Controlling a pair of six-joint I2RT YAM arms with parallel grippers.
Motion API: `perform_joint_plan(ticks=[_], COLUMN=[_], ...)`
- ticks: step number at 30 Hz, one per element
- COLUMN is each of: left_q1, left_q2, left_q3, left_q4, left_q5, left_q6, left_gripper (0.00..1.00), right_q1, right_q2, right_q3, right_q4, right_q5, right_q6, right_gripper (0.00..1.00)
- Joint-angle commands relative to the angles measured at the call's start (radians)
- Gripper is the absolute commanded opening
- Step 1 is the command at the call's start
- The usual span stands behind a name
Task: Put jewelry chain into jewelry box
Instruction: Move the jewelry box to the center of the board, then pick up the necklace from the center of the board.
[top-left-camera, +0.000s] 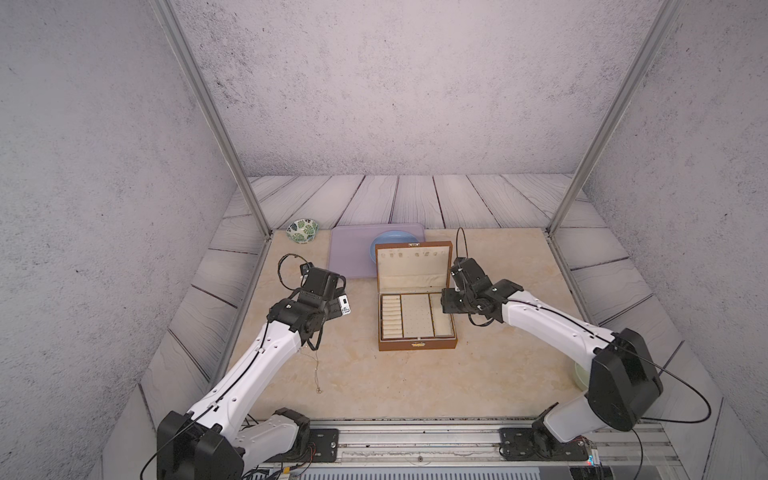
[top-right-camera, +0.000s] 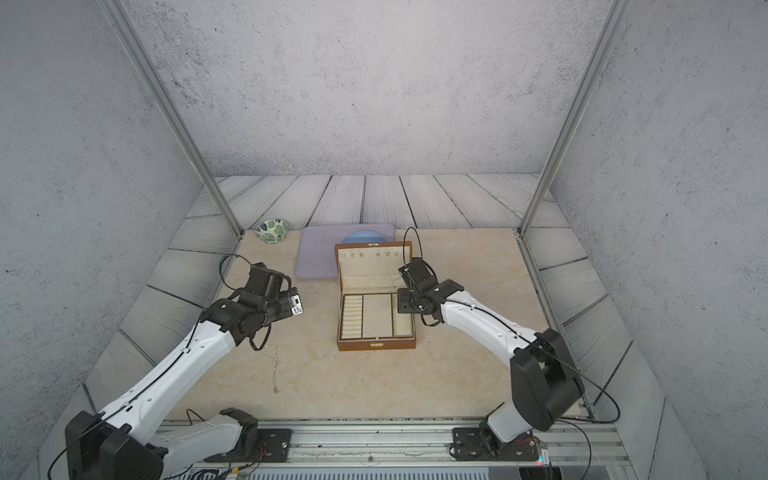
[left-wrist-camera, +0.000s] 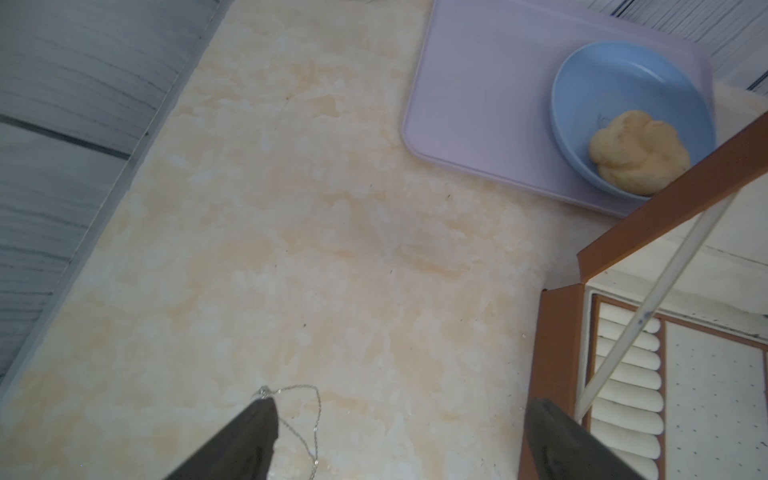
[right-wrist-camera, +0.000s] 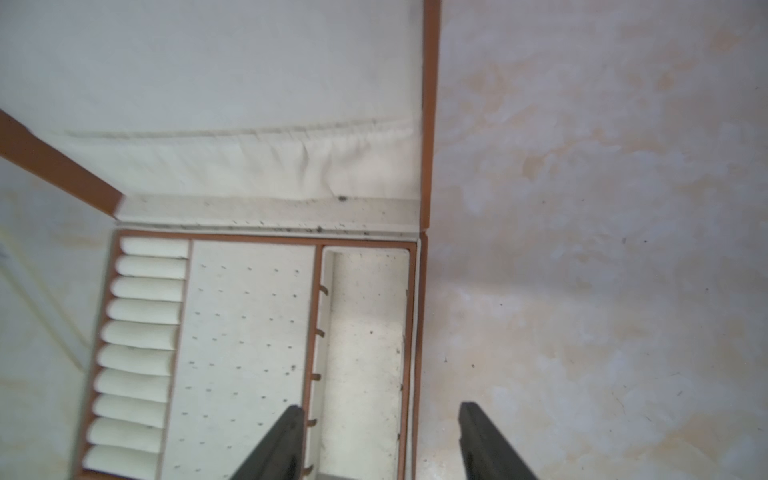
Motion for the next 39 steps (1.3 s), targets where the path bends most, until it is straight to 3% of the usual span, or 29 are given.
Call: perform_joint_plan(ticks=[1, 5, 9, 17, 24, 26, 31, 39], left_q1=[0.041, 0.108, 0.120, 0.123, 0.270, 0.296, 0.376, 0.457], left_q2=[-0.018, -0.048, -0.073, -0.054, 0.012, 0.046, 0.159, 0.262], left_q3=[-0.003, -0.074, -0.138, -0.223, -0.234, -0.217, -0.200, -0.167], left_q4=[-0.155, -0.222, -0.273, -0.290, -0.141, -0.113, -0.049, 0.006], left_q5=[0.000, 0.090, 0.164, 0.179, 0.185, 0.175, 0.195, 0.259], left_q6=[-0.099, -0.174, -0.223, -0.317, -0.274, -0.254, -0.229, -0.223], left_gripper=[0.99, 0.92, 0.82, 0.72, 0.66, 0.60, 0.54, 0.45], right_q1=[0.004, 0.004, 0.004, 0.004, 0.004, 0.004, 0.003, 0.004], right_q2=[-0.076, -0.155, -0.192, -0.203, -0.210, -0.211, -0.218, -0.215], right_q3=[-0.020, -0.075, -0.110, -0.132, -0.147, -0.152, -0.158, -0.163], right_q4=[-0.004, 0.037, 0.058, 0.082, 0.101, 0.106, 0.106, 0.108], right_q5=[0.025, 0.002, -0.024, -0.056, -0.102, -0.108, -0.102, -0.097], right_q6=[-0.062, -0.095, -0.110, -0.121, -0.114, -0.116, -0.124, -0.132], right_gripper=[0.72, 0.74, 0.74, 0.74, 0.74, 0.74, 0.74, 0.74])
